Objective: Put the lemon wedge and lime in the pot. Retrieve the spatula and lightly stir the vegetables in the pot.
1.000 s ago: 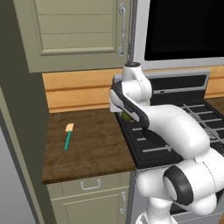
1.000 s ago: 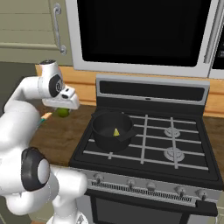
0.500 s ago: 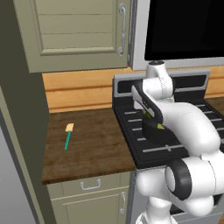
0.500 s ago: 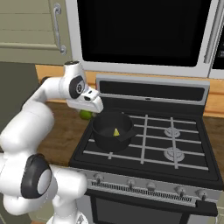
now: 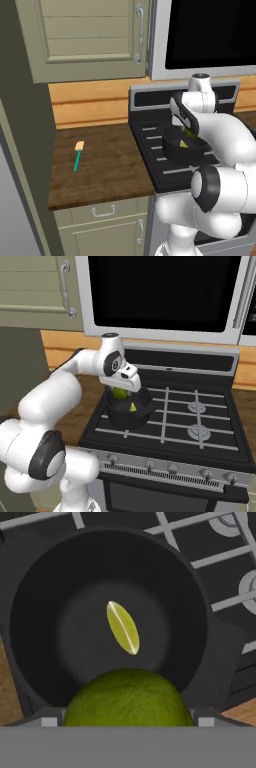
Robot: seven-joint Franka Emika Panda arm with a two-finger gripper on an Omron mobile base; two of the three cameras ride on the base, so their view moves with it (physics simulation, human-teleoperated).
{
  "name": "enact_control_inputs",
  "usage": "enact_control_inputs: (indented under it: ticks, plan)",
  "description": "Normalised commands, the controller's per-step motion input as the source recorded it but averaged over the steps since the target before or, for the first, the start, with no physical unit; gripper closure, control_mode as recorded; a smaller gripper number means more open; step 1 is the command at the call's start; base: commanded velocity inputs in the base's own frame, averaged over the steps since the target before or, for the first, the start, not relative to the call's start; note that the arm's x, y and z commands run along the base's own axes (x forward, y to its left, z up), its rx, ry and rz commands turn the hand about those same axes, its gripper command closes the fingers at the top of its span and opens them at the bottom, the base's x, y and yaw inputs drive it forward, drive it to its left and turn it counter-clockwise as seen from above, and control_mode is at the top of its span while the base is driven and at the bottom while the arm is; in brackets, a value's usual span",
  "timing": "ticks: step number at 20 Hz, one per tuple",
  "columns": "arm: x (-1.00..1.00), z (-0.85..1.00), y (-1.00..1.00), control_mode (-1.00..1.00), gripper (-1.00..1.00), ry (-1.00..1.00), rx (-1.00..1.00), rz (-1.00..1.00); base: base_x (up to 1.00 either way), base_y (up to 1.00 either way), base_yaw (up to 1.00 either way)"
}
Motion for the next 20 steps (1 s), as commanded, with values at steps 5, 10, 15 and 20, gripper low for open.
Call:
enact_control_inputs:
  ticks: [5, 10, 15, 20]
  plan:
    - [0.32, -0.34, -0.05, -1.00, 1.00, 0.01, 0.01, 0.00, 0.00, 0.00, 0.00]
    - [0.31, -0.34, 0.00, -1.00, 1.00, 0.05, 0.00, 0.00, 0.00, 0.00, 0.00]
    - [0.28, -0.37, 0.00, -1.00, 1.00, 0.03, 0.00, 0.00, 0.00, 0.00, 0.00]
    - [0.22, -0.31, -0.01, -1.00, 1.00, 0.01, 0.00, 0.00, 0.00, 0.00, 0.00]
